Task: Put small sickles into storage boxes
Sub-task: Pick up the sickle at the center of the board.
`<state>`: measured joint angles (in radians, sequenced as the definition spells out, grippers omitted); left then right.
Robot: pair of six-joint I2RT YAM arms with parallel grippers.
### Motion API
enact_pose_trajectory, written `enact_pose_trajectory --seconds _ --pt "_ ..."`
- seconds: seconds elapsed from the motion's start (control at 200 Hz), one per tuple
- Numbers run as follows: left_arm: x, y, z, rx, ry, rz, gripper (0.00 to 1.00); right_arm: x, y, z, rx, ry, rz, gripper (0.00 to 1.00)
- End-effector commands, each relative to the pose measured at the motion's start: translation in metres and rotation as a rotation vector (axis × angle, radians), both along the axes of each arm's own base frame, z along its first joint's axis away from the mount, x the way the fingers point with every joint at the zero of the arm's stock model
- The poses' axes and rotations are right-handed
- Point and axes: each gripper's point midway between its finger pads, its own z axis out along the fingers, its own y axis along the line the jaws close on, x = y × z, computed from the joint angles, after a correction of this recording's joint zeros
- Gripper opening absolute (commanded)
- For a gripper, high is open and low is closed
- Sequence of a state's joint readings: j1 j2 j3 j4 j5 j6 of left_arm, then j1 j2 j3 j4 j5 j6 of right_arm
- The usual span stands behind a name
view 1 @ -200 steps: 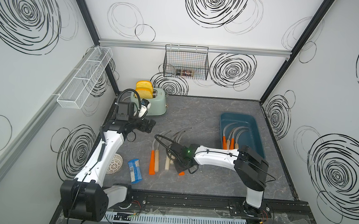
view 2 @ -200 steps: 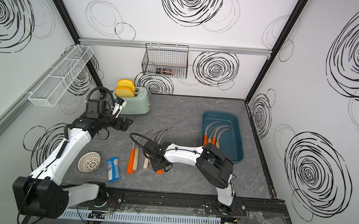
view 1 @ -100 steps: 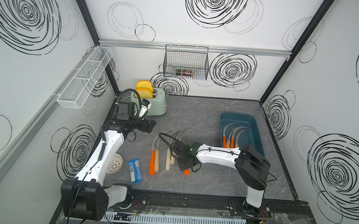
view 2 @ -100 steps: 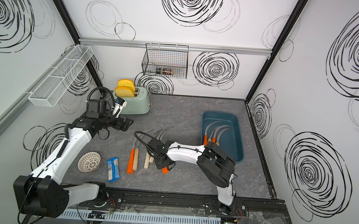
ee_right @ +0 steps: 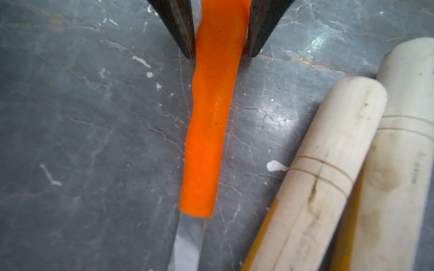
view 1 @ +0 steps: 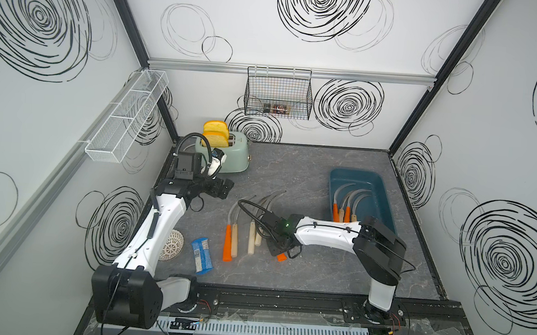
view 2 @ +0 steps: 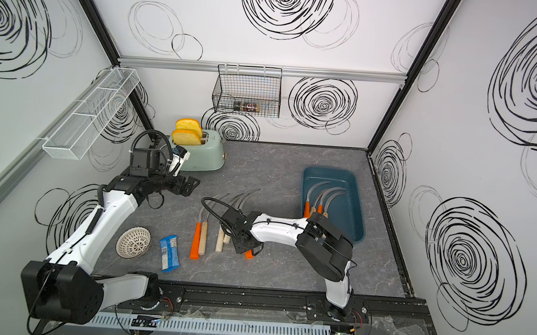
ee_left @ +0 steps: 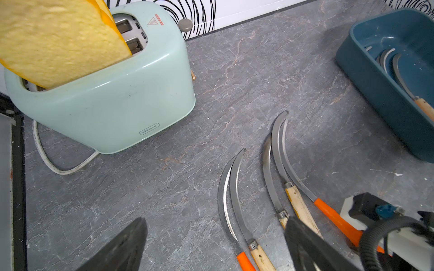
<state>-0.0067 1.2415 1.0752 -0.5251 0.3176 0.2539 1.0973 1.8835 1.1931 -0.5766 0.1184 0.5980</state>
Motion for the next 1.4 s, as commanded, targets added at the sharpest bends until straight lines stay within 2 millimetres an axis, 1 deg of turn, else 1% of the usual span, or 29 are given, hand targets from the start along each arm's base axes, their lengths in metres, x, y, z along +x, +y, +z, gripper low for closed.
enact_pose_trajectory --seconds 0.0,0.195,0.36,0.485,0.575,0.705,0.841,0.936,1.106,1.171,1.246,1.396 --pt "0.008 -0.006 0.014 -0.012 -0.04 -0.018 0.96 -0.009 -0.024 -0.011 -0.089 0.024 -0.008 0.41" --pt "0.007 -0.009 0.015 -0.01 -0.043 -0.024 0.96 -0.008 -0.032 -0.015 -0.12 0.011 -0.017 0.4" --pt "0.008 -0.011 0.016 -0.009 -0.045 -0.027 0.96 -0.009 -0.041 -0.023 -0.152 0.006 -0.027 0.38" --pt "0.007 -0.012 0.018 -0.007 -0.049 -0.028 0.96 -0.01 -0.044 -0.03 -0.168 0.013 -0.025 0.36" --pt "0.008 -0.012 0.02 -0.006 -0.052 -0.028 0.96 -0.01 -0.044 -0.033 -0.171 0.016 -0.021 0.33" --pt "0.007 -0.012 0.022 -0.005 -0.053 -0.027 0.96 -0.009 -0.045 -0.035 -0.175 0.016 -0.021 0.32" --pt "0.007 -0.012 0.023 -0.001 -0.055 -0.026 0.96 -0.009 -0.05 -0.036 -0.182 0.016 -0.028 0.25" --pt "0.008 -0.013 0.023 -0.003 -0.053 -0.026 0.96 -0.008 -0.055 -0.038 -0.185 0.019 -0.035 0.16" --pt "0.008 -0.014 0.024 -0.005 -0.052 -0.023 0.96 -0.006 -0.061 -0.038 -0.188 0.011 -0.038 0.1" --pt "0.008 -0.015 0.025 -0.002 -0.054 -0.023 0.96 -0.004 -0.063 -0.037 -0.188 0.004 -0.04 0.03" --pt "0.008 -0.014 0.026 0.0 -0.055 -0.02 0.96 -0.002 -0.063 -0.034 -0.182 -0.006 -0.04 0.0" --pt "0.007 -0.012 0.025 0.009 -0.054 -0.012 0.96 0.004 -0.064 -0.028 -0.173 -0.022 -0.04 0.0"
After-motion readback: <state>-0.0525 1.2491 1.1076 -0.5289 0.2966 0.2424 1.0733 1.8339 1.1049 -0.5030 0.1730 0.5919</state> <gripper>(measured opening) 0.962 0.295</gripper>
